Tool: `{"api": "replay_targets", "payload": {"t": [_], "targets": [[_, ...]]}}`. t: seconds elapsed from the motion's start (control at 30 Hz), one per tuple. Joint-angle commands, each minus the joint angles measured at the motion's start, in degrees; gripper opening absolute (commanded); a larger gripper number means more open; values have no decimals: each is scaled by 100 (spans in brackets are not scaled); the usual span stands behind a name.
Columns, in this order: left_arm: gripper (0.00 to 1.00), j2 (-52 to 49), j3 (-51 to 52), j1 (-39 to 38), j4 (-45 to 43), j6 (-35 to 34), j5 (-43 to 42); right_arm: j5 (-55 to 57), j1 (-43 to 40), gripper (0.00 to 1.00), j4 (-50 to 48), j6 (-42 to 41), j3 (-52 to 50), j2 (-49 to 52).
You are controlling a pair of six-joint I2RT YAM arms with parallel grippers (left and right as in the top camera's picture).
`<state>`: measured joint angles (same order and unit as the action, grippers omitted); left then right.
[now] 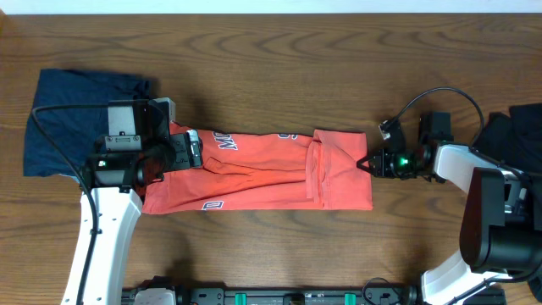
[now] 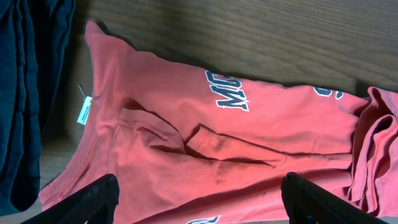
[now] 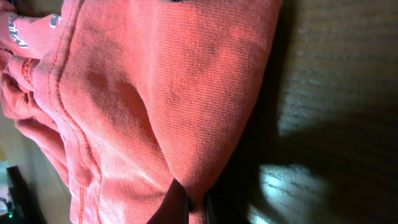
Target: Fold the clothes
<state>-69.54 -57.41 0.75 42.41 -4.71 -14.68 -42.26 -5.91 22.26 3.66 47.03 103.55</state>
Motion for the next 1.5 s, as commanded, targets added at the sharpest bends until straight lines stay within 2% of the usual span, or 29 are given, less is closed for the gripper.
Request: {"api": "replay_targets", "payload": {"t": [0.0,0.3,0.63,0.87,1.03,1.3,1.47], "targets": [[84,42,-63,42,22,-9,-9,144,-256,1,293,109,227,90],[85,42,-63,42,20,-9,-9,2330,-796,1,2656,-170,1727,42],[84,42,-63,42,17,-9,-9,2597,-382,1,3574,-404,2839,-164],[84,42,-63,42,-20,-9,-9,2935,621,1,3766,-656,3174,-282],[84,42,-63,42,-20,-9,-9,3888,1480,1,3639,-1252,3171,-269],[84,42,-63,42,-22,-9,-9,3945,2625,1,3320,-2074,3169,-269],[84,42,-63,42,-20,-9,-11,4612,3379,5,3082,-2643,3161,-212]]}}
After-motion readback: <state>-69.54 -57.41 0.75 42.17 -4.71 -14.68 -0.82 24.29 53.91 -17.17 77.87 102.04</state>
